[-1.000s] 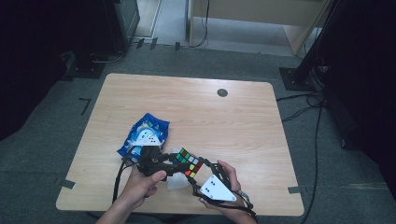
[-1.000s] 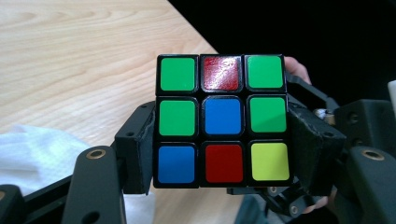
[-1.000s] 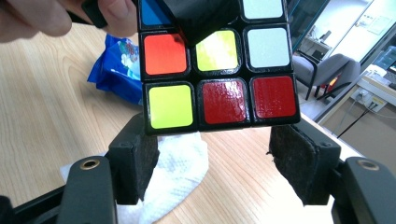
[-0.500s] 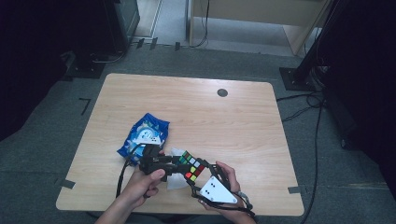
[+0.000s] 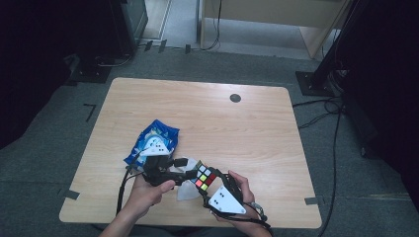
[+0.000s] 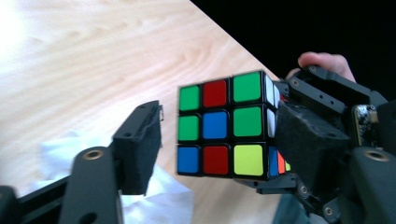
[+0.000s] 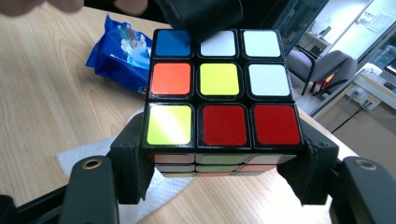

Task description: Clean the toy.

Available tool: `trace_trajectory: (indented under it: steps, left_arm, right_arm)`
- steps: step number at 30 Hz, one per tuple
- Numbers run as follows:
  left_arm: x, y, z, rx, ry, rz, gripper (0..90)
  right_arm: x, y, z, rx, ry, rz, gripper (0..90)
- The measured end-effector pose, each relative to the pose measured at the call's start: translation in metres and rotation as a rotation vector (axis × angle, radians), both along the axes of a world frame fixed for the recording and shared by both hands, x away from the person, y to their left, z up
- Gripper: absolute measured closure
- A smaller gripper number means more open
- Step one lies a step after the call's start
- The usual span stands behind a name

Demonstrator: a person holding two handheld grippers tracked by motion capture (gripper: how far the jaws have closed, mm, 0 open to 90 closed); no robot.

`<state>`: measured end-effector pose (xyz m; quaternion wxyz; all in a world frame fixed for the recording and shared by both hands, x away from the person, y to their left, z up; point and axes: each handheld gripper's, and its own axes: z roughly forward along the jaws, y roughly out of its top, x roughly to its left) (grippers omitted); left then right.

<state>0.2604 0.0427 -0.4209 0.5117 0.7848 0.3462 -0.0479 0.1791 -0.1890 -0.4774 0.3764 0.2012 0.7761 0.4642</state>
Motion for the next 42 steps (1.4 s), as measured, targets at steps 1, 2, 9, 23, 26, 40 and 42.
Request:
trace_trajectory:
  steps: [1,2,9,23,26,40,42]
  left_arm:
    - [-0.001,0.001,0.001,0.006,-0.012,0.002,39.1]
    - [-0.001,0.001,0.002,0.014,-0.028,0.001,42.6]
    - [-0.001,0.001,-0.001,0.044,-0.059,0.028,48.9]
    - [0.009,-0.031,-0.069,0.48,-0.105,0.081,39.4]
    - [0.012,-0.033,-0.08,0.531,-0.091,0.095,47.1]
    - [0.02,0.011,-0.048,-0.079,0.042,-0.022,88.6]
    - [0.019,0.017,-0.04,-0.197,0.055,-0.077,88.5]
  right_arm:
    - [0.0,0.0,0.0,0.0,0.001,0.0,34.8]
    - [0.0,0.0,0.0,-0.002,0.0,-0.001,34.8]
    - [0.0,0.001,0.0,-0.024,-0.01,-0.006,34.8]
    - [0.005,-0.023,0.003,0.02,0.012,-0.023,34.8]
    - [0.004,-0.021,0.003,0.018,0.012,-0.01,34.8]
    - [0.0,-0.015,0.003,0.021,0.018,0.035,34.8]
    - [0.0,-0.014,0.002,0.017,0.019,0.039,34.8]
